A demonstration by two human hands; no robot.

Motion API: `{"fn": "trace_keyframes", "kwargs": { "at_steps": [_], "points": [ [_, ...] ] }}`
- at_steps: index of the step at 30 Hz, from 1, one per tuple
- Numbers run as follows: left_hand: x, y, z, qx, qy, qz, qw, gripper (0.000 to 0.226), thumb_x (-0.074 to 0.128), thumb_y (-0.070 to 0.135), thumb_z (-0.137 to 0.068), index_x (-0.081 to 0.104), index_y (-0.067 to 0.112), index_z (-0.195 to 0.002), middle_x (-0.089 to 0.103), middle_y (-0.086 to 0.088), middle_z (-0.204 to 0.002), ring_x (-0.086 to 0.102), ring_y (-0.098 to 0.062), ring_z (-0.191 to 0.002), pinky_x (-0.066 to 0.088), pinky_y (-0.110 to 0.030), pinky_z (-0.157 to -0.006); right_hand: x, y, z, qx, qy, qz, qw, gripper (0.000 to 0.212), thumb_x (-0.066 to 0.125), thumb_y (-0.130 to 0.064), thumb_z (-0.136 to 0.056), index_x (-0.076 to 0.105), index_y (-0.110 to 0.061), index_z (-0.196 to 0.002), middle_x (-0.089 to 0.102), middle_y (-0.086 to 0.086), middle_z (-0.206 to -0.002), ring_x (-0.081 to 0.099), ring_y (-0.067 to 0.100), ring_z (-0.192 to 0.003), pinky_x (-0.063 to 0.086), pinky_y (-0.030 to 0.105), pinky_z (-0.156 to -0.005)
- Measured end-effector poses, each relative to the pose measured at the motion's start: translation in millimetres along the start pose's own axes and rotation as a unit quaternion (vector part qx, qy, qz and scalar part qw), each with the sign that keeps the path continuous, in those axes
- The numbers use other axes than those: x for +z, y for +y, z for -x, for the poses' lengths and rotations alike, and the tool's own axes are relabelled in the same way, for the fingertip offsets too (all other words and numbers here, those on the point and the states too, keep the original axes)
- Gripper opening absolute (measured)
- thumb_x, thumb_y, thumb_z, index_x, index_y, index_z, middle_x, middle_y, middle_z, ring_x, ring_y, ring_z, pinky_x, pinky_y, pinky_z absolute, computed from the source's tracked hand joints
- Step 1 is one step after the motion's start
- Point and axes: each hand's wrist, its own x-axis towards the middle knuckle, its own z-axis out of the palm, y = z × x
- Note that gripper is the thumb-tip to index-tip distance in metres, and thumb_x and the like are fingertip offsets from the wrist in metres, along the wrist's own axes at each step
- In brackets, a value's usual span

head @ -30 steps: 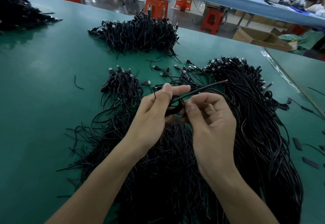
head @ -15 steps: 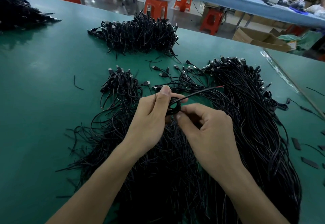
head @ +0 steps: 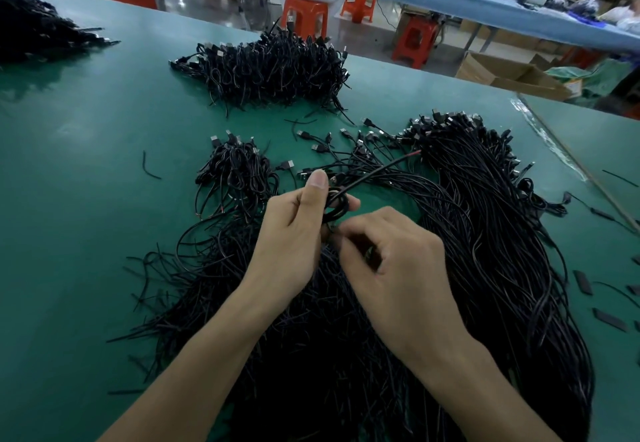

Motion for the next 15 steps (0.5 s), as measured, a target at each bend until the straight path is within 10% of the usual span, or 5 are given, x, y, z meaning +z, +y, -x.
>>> {"fn": "trace_keyframes", "kwargs": {
  "at_steps": [10,15],
  "points": [
    [-12,7,1,-0.212,-0.149,-0.054,0.964,0.052,0.048,0.048,-0.1,0.044,0.014,-0.061,0.027,-0.001,-0.052,0.019,-0.01,-0.044,0.019,-0.019,-0.04,-21,5,-10,-0.275,-0.072,0.231,0.931,0.006,0.063,-0.004,-0.091,0.067,-0.008,-0.091,0.063,0.007,-0.106,0.056,0.024,-0.095,0.049,0.039,-0.076],
    [-13,7,1,-0.303,-0.187,0.025,0.934,0.052,0.038,0.029,-0.101,0.038,0.026,-0.049,0.025,0.008,-0.049,0.015,-0.008,-0.041,0.011,-0.015,-0.039,-23,6,-18,-0.219,-0.115,0.14,0.959,0.003,0.065,-0.007,-0.093,0.067,-0.007,-0.096,0.06,0.006,-0.105,0.057,0.023,-0.092,0.052,0.039,-0.074]
  ]
}}
